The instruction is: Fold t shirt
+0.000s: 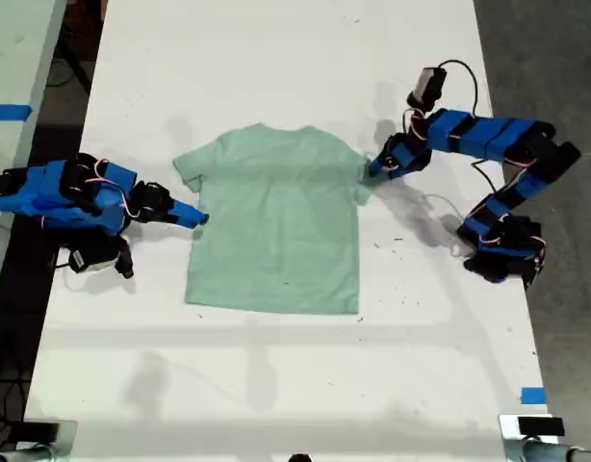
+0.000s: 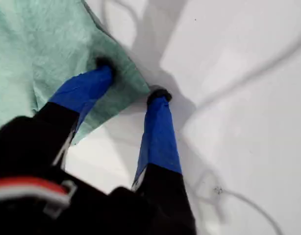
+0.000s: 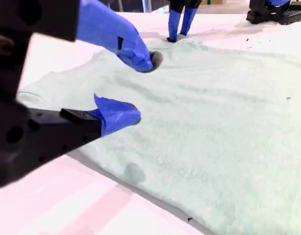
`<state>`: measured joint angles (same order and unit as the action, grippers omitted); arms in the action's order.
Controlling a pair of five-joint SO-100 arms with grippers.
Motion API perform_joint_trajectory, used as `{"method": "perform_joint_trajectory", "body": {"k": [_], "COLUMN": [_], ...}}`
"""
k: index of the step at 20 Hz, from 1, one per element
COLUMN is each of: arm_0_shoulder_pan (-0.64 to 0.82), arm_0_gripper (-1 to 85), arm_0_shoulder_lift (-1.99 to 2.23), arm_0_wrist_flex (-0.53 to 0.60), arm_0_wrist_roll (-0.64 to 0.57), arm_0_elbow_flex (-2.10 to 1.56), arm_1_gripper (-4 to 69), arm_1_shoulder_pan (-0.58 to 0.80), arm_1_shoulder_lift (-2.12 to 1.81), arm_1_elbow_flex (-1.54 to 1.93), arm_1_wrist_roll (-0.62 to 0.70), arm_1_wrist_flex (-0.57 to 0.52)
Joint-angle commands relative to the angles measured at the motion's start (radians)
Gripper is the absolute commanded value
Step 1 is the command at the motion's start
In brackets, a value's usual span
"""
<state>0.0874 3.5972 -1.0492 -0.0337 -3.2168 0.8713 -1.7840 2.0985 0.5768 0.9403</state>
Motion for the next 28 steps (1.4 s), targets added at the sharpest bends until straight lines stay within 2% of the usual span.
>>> {"method": "perform_joint_trajectory", "body": {"k": [1, 3, 5, 6, 8, 12, 14, 15, 22, 23, 24, 25, 26, 27, 28], "arm_0_shoulder_pan": [0.012, 0.011, 0.012, 0.011, 0.012, 0.012, 0.011, 0.011, 0.011, 0.011, 0.012, 0.011, 0.011, 0.011, 0.011], "arm_0_gripper": [13.7, 13.7, 13.7, 13.7, 13.7, 13.7, 13.7, 13.7, 13.7, 13.7, 13.7, 13.7, 13.7, 13.7, 13.7], "arm_0_shoulder_lift": [0.005, 0.005, 0.005, 0.005, 0.005, 0.005, 0.005, 0.005, 0.005, 0.005, 0.005, 0.005, 0.005, 0.005, 0.005], "arm_0_wrist_flex": [-0.002, -0.002, -0.002, -0.002, -0.002, -0.002, -0.002, -0.002, -0.002, -0.002, -0.002, -0.002, -0.002, -0.002, -0.002], "arm_0_wrist_roll": [-0.003, -0.003, -0.003, -0.003, -0.003, -0.003, -0.003, -0.003, -0.003, -0.003, -0.003, -0.003, -0.003, -0.003, -0.003], "arm_0_elbow_flex": [0.003, 0.003, 0.003, 0.003, 0.003, 0.003, 0.003, 0.003, 0.003, 0.003, 0.003, 0.003, 0.003, 0.003, 0.003], "arm_1_gripper": [2.3, 2.3, 2.3, 2.3, 2.3, 2.3, 2.3, 2.3, 2.3, 6.7, 32.1, 29.3, 9.0, 0.8, 0.9], "arm_1_shoulder_pan": [0.044, 0.092, 0.153, 0.166, 0.049, -0.296, -0.385, -0.413, -0.508, -0.508, -0.497, -0.480, -0.453, -0.425, -0.403], "arm_1_shoulder_lift": [-0.011, -0.126, -0.249, -0.293, -0.296, -0.097, 0.035, 0.104, 0.402, 0.411, 0.396, 0.331, 0.195, 0.017, -0.155], "arm_1_elbow_flex": [0.000, 0.043, 0.009, -0.003, -0.080, -0.244, -0.304, -0.356, -0.701, -0.724, -0.744, -0.712, -0.574, -0.383, -0.218], "arm_1_wrist_roll": [-0.012, -0.057, -0.048, -0.037, -0.041, -0.117, -0.144, -0.149, -0.160, -0.173, -0.198, -0.207, -0.235, -0.242, -0.253], "arm_1_wrist_flex": [-0.011, 0.023, 0.140, 0.158, 0.160, -0.029, -0.138, -0.158, -0.089, -0.040, 0.055, 0.133, 0.123, 0.058, 0.029]}}
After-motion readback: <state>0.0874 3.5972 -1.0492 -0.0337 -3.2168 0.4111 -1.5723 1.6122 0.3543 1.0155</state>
